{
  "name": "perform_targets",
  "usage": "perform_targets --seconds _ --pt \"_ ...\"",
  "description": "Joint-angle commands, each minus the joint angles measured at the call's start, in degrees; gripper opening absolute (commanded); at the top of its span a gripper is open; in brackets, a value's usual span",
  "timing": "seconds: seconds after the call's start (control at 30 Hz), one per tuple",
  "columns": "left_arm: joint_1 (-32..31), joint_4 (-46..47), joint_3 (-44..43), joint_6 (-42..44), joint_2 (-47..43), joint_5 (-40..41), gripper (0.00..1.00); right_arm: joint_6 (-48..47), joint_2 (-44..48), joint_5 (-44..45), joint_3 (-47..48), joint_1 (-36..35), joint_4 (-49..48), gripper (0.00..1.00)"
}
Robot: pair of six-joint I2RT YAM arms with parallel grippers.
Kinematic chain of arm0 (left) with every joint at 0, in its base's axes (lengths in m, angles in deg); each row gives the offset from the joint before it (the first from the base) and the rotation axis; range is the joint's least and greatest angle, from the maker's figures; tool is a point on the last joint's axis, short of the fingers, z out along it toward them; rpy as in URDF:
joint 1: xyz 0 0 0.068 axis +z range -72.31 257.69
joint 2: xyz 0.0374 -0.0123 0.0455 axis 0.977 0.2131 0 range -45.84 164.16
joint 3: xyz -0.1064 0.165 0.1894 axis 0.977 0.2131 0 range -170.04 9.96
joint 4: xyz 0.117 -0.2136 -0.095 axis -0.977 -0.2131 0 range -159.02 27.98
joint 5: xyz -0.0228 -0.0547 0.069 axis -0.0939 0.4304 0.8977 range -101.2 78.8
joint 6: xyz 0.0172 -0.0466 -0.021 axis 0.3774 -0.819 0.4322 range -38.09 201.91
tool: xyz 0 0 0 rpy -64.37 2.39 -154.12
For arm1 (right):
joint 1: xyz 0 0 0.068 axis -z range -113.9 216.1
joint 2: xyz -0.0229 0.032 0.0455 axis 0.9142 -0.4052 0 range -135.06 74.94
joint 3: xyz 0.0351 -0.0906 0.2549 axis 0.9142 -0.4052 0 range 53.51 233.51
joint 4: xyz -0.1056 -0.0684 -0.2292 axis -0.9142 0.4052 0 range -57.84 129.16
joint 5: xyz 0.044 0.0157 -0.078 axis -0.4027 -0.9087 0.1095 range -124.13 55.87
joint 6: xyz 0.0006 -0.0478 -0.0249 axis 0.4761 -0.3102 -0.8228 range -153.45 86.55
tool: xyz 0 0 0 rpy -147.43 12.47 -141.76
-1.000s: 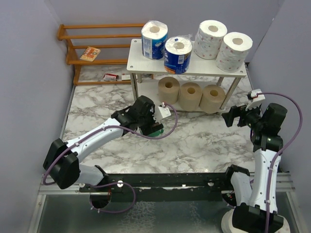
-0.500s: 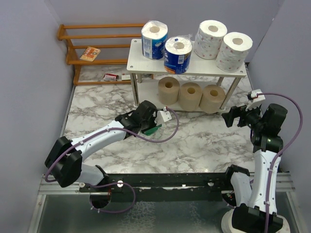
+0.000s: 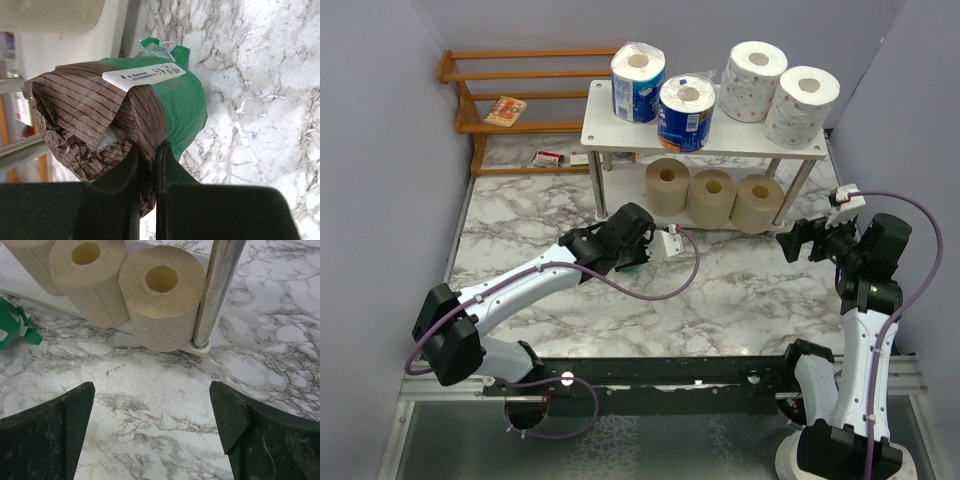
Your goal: Place and organize the paper towels onto the shelf
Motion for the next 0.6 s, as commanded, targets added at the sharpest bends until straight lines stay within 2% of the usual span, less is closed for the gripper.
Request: perform_targets --seconds 0.0,0.13,0.2,0.57 --pt "-1.2 -0.86 -2.73 7.01 -2.28 8.56 0.0 -0.4 0.21 -1.29 -0.51 0.38 -0.39 1.0" --pt "-1.18 5.49 -0.32 13.58 -1.45 17.67 0.0 -0.41 0.21 -1.29 -0.58 0.38 -0.39 1.0" --pt "-1.19 8.71 0.44 15.64 -0.93 19.68 0.0 -0.4 0.21 -1.25 -0.52 0.36 -0.36 1.0" --pt "-0.32 16.77 -4.32 15.99 4.72 19.6 0.0 -0.44 0.55 -1.12 -0.64 0.37 -0.39 1.0"
